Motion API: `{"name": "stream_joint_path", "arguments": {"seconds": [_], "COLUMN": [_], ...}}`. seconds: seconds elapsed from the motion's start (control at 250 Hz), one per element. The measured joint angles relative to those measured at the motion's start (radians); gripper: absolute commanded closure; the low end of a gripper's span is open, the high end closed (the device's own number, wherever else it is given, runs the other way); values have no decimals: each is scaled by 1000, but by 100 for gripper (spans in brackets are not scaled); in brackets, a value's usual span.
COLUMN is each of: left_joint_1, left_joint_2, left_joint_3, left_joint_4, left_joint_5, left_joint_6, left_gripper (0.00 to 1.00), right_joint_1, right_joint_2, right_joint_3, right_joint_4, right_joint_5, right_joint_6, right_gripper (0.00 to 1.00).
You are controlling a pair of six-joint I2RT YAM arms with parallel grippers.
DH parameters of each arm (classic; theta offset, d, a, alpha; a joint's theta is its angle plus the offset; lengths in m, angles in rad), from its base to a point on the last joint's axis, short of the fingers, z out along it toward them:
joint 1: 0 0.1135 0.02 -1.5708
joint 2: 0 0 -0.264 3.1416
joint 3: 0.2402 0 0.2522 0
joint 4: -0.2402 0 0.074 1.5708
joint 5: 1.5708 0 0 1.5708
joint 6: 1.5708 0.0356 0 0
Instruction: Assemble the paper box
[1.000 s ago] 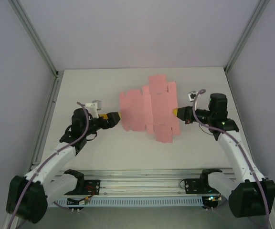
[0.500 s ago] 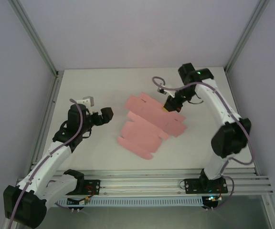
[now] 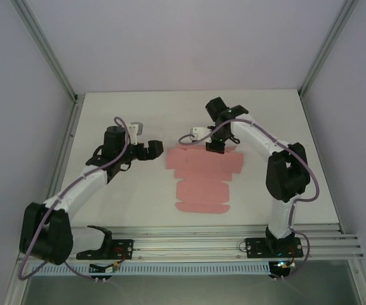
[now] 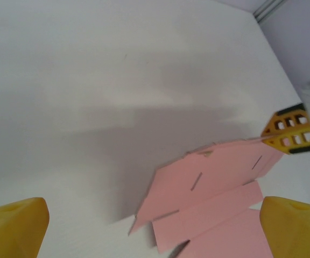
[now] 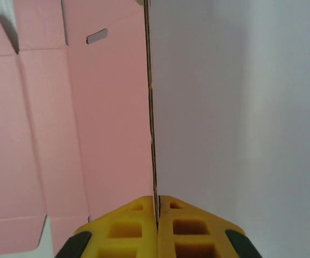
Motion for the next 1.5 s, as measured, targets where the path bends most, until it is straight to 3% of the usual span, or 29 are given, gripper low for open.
{"name": "stream_joint_path", "arguments": {"seconds": [0.184,0.276,0.427,0.599,0.699,0.851,1.038,1.294,1.498], "left_joint_1": [3,2,-9,-37,-45,-45,-55,-90,-97], "left_joint_2": [74,101,177,236,254,255,250,222,219], "left_joint_3": [21,51,174,233,238,237,222,222,233], "left_joint_4": [44,18,-74,-139,-159,-155,-129,-119,-137], "left_joint_5": [148,237,290,309,314,306,277,192,176], "left_joint_6": [100,201,348,443,473,490,492,519,563], "left_gripper": [2,14,43,50,63,73,74,65,66], "right_joint_1": [33,39,35,31,21,14,10,9,9], "right_joint_2": [-23,-23,-16,13,20,55,66,85,85], "right_joint_3": [-69,-69,-31,95,130,182,198,225,230], "right_joint_4": [113,117,69,-2,-56,-125,-167,-195,-220], "right_joint_5": [18,6,-28,-73,-88,-122,-143,-153,-176], "right_joint_6": [-19,-22,-22,-21,-22,-21,-20,-14,-14], "right_gripper": [100,100,100,100,100,100,100,100,100]}}
